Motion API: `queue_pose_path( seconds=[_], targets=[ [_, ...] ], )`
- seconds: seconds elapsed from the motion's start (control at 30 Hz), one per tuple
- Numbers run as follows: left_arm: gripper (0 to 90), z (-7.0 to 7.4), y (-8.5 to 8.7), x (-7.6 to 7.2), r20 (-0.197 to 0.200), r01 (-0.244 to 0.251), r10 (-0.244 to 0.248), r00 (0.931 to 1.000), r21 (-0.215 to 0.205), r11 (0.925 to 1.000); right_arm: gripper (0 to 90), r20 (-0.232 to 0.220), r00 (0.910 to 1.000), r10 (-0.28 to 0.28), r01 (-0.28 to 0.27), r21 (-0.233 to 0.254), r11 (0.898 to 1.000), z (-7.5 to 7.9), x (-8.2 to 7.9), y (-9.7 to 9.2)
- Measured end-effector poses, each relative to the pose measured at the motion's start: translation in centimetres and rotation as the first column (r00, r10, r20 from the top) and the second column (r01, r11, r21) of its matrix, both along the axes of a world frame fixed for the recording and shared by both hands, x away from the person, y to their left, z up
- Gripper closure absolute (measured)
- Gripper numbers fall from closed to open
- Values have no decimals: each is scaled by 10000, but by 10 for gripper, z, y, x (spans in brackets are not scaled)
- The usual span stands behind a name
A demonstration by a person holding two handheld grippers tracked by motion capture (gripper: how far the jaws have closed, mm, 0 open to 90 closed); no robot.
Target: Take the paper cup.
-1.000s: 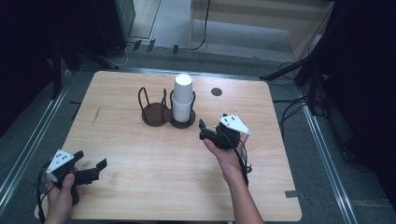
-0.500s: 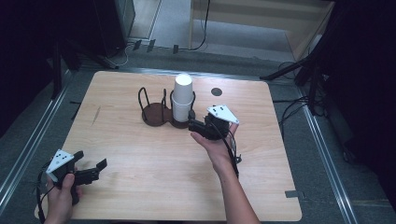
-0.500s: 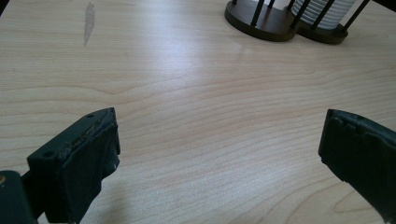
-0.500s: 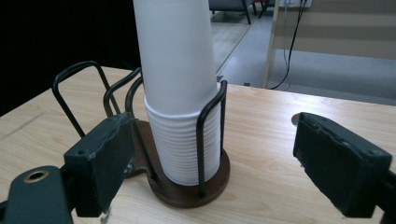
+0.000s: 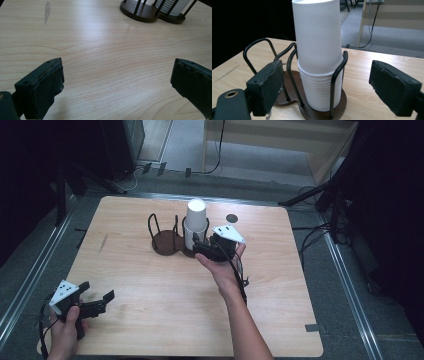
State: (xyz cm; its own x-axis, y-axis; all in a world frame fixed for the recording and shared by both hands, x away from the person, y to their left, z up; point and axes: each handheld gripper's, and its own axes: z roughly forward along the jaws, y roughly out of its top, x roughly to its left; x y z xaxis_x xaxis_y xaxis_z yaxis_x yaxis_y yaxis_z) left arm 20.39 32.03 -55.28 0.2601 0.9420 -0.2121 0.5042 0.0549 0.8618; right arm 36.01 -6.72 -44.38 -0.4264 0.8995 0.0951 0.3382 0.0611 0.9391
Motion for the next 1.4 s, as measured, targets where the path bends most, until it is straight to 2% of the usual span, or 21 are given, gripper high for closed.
queue_pose_path(
  seconds=[0.5,0.7,0.9,1.2,1.33,1.4],
  targets=[
    [0,0,1,0,9,15,-15,10000,-122,9999,129,-224,9997,-88,84,-201,9998,-3,26,26],
    [0,0,1,0,-10,53,-53,10000,-150,9999,129,-193,9994,-303,298,-233,9993,-3,36,32],
    [0,0,1,1,-7,74,-74,10000,-170,9998,132,-425,9984,-368,370,32,9993,-3,45,34],
    [0,0,1,1,1,111,-111,9999,-187,9998,144,-414,9974,-590,585,-134,9982,-4,55,43],
    [0,0,2,1,-11,120,-121,9999,-184,9998,164,-477,9962,-728,718,-226,9972,-5,60,45],
    [0,0,1,1,-10,128,-128,9999,-201,9997,213,-460,9959,-773,763,-231,9968,-6,63,45]
  ],
)
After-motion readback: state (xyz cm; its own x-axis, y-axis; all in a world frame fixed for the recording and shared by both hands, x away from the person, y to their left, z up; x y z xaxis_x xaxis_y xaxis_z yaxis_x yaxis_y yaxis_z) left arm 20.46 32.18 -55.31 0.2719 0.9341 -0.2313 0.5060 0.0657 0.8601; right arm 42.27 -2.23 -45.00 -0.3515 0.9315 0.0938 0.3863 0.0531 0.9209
